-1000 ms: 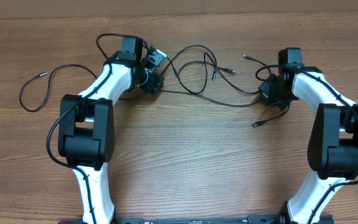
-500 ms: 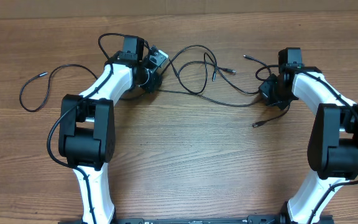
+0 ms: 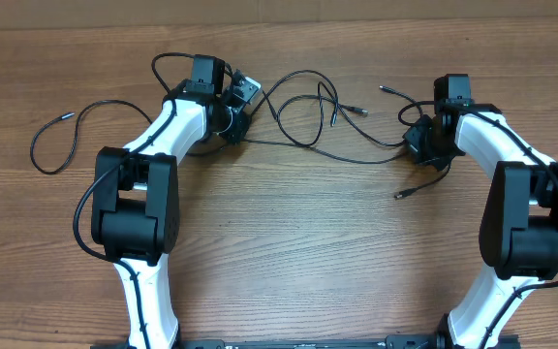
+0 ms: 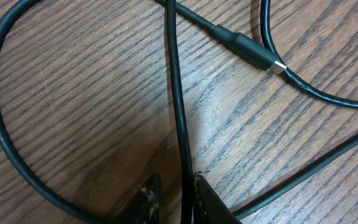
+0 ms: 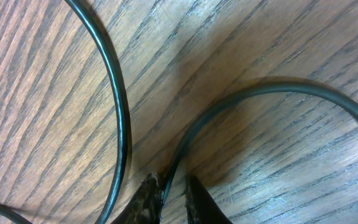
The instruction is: Untangle cables
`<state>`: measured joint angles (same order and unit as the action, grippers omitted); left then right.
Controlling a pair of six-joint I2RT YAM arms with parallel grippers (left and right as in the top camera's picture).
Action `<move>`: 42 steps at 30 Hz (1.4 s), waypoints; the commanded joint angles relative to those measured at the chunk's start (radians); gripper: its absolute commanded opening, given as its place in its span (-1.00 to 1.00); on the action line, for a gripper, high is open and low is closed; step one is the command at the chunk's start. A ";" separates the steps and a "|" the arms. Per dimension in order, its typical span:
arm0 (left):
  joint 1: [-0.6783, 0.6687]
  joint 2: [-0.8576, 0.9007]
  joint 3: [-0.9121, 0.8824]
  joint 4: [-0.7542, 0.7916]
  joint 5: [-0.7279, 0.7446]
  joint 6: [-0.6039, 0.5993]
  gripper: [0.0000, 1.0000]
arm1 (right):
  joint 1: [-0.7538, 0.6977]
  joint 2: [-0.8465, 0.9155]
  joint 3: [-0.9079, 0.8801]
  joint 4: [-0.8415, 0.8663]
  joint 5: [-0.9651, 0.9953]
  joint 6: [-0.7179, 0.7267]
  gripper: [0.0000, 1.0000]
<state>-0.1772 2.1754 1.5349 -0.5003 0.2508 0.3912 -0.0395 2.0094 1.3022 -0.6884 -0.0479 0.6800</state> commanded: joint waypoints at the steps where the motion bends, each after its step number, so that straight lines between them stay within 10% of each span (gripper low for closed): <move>1: -0.002 0.011 0.007 0.002 0.013 -0.014 -0.61 | -0.014 0.056 -0.038 -0.005 0.046 -0.004 -0.73; 13: -0.001 0.011 0.007 0.011 0.012 -0.014 -0.90 | -0.014 0.056 -0.038 -0.005 0.046 -0.004 -0.73; 19: -0.001 0.012 0.006 -0.005 0.012 -0.014 -0.02 | -0.014 0.056 -0.038 -0.006 0.046 -0.004 -0.73; 42: -0.002 0.013 -0.093 0.078 0.008 -0.014 -0.73 | -0.014 0.056 -0.038 -0.005 0.046 -0.004 -0.72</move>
<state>-0.1768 2.1754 1.4834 -0.4259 0.2512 0.3710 -0.0395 2.0094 1.3022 -0.6880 -0.0479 0.6804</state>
